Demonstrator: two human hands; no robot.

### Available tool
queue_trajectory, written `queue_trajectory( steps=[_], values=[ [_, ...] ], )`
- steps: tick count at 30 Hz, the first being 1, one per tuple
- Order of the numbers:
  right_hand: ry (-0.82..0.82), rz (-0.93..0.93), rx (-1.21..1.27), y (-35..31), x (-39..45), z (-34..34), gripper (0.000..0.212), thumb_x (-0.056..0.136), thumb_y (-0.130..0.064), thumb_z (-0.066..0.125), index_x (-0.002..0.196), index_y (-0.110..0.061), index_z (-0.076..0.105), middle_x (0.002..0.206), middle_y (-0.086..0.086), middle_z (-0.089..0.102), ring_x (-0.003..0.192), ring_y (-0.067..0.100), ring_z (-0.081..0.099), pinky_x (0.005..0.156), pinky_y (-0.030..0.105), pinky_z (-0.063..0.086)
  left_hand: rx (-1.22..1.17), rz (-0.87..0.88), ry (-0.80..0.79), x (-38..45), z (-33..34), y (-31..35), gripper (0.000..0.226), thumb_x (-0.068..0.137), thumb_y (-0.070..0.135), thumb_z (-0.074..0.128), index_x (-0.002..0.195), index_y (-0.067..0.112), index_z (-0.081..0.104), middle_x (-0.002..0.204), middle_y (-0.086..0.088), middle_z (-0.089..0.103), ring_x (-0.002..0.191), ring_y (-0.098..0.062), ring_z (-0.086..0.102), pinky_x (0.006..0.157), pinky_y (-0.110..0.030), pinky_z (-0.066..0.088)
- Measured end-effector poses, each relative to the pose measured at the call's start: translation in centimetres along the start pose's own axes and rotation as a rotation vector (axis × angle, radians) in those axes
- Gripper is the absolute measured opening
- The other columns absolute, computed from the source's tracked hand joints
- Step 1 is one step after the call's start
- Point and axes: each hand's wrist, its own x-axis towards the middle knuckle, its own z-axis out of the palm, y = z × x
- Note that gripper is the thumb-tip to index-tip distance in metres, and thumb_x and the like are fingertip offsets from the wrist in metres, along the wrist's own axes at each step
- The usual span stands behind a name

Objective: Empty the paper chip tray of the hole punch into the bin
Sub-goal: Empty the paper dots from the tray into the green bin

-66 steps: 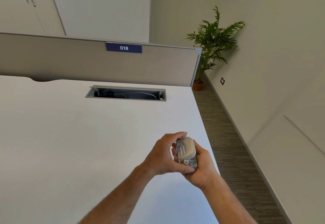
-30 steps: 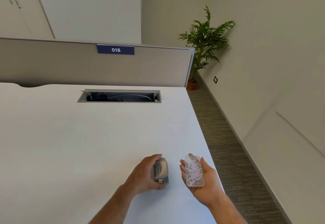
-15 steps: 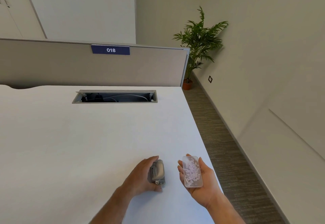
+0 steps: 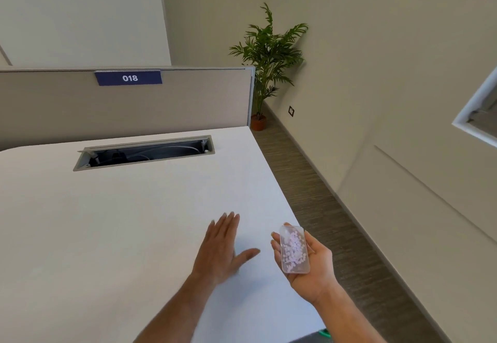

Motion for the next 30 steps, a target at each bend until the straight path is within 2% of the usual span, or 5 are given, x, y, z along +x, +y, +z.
queue_trajectory(
  steps=[7,12,20,24,30],
  values=[
    [0.124,-0.144,0.066,-2.6,-2.9,-3.2,0.045,0.099,-0.042,0.047,0.120,-0.010,0.071,0.115,0.023,0.076,0.105,0.039,0.072,0.068,0.039,0.065,0.121,0.099,-0.102,2.6,2.8,6.1,0.110,0.073,0.093,0.008,0.157,0.024,-0.007,0.167,-0.001,-0.011,0.155,-0.022,-0.008,0.124,-0.045,-0.004],
    [0.194,-0.214,0.116,-6.3,-4.3,-7.2,0.046,0.100,-0.044,0.046,0.123,-0.010,0.067,0.112,0.023,0.077,0.106,0.039,0.072,0.068,0.038,0.065,0.132,0.179,-0.123,4.1,5.3,10.8,0.114,0.070,0.096,0.007,0.157,0.024,-0.007,0.167,-0.002,-0.010,0.155,-0.024,-0.007,0.125,-0.049,0.000],
    [0.240,-0.215,0.182,-14.3,-5.0,-15.9,0.049,0.099,-0.038,0.050,0.132,-0.002,0.059,0.107,0.032,0.075,0.084,0.040,0.078,0.066,0.043,0.066,0.142,0.225,-0.126,6.5,10.9,18.6,0.116,0.070,0.097,0.005,0.153,0.019,-0.019,0.167,-0.007,-0.009,0.154,-0.024,-0.010,0.126,-0.052,0.004],
    [0.267,-0.199,0.172,-18.3,-5.1,-19.9,0.047,0.099,-0.037,0.050,0.127,-0.001,0.060,0.104,0.032,0.075,0.081,0.040,0.078,0.071,0.043,0.064,0.133,0.212,-0.101,7.5,14.1,23.1,0.121,0.072,0.097,0.012,0.157,0.013,-0.008,0.168,-0.010,-0.003,0.154,-0.026,-0.007,0.125,-0.053,0.004],
    [0.308,-0.155,0.135,-22.8,-4.6,-25.0,0.046,0.101,-0.039,0.045,0.122,-0.002,0.061,0.096,0.029,0.077,0.074,0.037,0.077,0.068,0.042,0.063,0.149,0.142,-0.124,7.7,18.1,27.8,0.121,0.075,0.096,0.024,0.157,0.012,-0.008,0.167,-0.010,-0.006,0.154,-0.025,-0.009,0.126,-0.055,0.005]
  ],
)
